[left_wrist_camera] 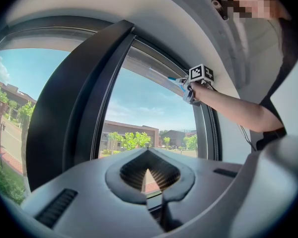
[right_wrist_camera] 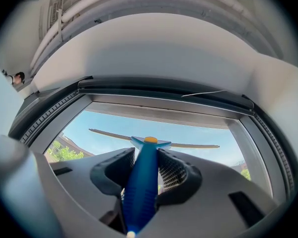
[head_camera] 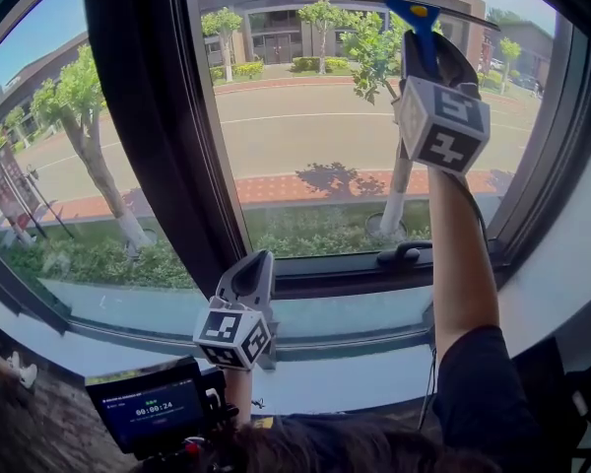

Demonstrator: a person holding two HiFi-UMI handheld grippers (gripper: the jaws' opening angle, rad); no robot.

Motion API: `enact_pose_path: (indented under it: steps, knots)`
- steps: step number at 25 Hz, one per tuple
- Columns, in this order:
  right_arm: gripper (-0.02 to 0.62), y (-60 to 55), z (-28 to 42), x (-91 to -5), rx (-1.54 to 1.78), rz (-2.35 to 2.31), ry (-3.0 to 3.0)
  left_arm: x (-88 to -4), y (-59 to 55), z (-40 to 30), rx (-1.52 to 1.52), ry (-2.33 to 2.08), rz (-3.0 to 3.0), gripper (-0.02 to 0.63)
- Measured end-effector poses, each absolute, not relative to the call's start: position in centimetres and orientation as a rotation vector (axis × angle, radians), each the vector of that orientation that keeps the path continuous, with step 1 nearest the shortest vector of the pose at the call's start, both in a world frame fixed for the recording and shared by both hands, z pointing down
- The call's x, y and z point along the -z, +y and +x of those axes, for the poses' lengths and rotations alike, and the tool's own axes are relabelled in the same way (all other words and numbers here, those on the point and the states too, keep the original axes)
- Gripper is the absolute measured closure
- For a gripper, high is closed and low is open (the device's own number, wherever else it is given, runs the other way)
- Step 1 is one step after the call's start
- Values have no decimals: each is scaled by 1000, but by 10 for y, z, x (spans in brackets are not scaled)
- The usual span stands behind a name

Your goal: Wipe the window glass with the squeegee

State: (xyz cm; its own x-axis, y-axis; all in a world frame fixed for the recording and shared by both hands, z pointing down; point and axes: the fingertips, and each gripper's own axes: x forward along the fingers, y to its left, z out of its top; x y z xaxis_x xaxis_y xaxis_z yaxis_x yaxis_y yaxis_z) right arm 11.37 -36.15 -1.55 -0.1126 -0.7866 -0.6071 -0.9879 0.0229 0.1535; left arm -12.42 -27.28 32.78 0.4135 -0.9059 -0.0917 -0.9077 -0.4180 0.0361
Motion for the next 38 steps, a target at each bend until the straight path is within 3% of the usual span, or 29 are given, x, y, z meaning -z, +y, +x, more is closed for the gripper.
enact_pose_path:
  steps: [38]
  knots:
    - [454, -356, 117, -95, -720, -1864, 2021, -333, -269, -121, -135, 1684, -2658, 604]
